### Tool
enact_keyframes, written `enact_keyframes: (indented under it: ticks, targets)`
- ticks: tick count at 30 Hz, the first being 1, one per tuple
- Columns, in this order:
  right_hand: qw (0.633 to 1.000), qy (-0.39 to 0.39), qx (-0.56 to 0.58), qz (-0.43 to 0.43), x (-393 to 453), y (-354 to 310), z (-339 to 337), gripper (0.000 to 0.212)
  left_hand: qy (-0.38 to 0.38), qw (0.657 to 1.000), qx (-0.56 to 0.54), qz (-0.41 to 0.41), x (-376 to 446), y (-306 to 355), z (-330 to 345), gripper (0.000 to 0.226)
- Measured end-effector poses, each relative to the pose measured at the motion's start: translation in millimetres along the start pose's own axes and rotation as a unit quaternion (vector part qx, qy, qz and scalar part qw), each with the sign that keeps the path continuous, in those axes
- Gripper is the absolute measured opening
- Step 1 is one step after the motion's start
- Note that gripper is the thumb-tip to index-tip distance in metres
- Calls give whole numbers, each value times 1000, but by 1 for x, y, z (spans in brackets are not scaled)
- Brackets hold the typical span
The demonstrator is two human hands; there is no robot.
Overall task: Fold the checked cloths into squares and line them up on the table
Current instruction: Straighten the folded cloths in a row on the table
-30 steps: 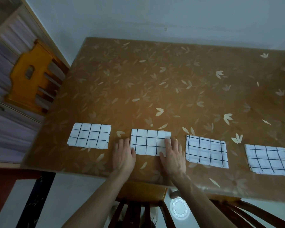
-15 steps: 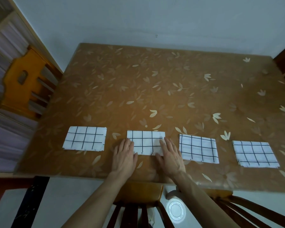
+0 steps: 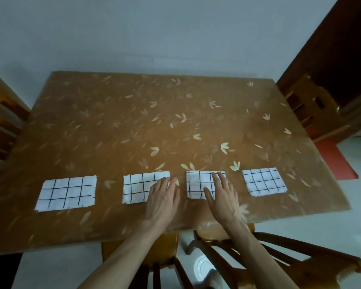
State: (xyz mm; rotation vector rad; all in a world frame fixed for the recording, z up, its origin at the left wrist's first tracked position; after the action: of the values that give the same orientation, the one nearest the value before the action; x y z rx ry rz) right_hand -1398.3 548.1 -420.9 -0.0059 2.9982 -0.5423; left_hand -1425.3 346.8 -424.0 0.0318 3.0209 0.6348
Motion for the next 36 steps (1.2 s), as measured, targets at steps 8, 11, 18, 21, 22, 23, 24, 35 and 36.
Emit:
enact_keyframes:
  ticks: [8,11,18,21,22,23,24,35,36]
  targets:
    - [998,-11,50,-24,23,80,2,63,1,997,15,-81,8,52,31,44]
    - [995,-41,69,-53,33,102,11,66,-4,988,7,-155,8,58,45,46]
    - [988,-66,123,-61,55,141,19,49,-22,958,-25,-284,7,71,75,49]
    - [982,-63,177,-13,62,155,22,42,-31,951,-10,-308,9,70,91,51]
    - [981,-68,182,0,63,160,26,41,-35,948,-7,-317,10,68,97,52]
    - [980,-75,183,10,64,163,30,41,-39,946,-5,-323,11,66,102,54]
    - [979,-80,186,16,65,166,35,42,-44,944,-4,-327,12,64,108,55]
    - [977,-57,205,31,68,161,62,38,-26,943,-12,-332,19,58,131,46]
    - [977,-54,203,29,68,160,61,38,-25,943,-18,-331,19,60,132,45]
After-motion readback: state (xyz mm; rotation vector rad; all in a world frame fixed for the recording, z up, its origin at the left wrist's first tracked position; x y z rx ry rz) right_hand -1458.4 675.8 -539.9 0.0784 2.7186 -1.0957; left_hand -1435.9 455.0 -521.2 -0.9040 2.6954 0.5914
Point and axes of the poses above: each hand's wrist, its own x-axis towards the middle knuckle, its own z-axis out of the palm, y = z × x, the point moved 10 cm from there along x, towards the middle knuckle, and after that the axes turned 15 degrees about -z, right-handed, at the moved point
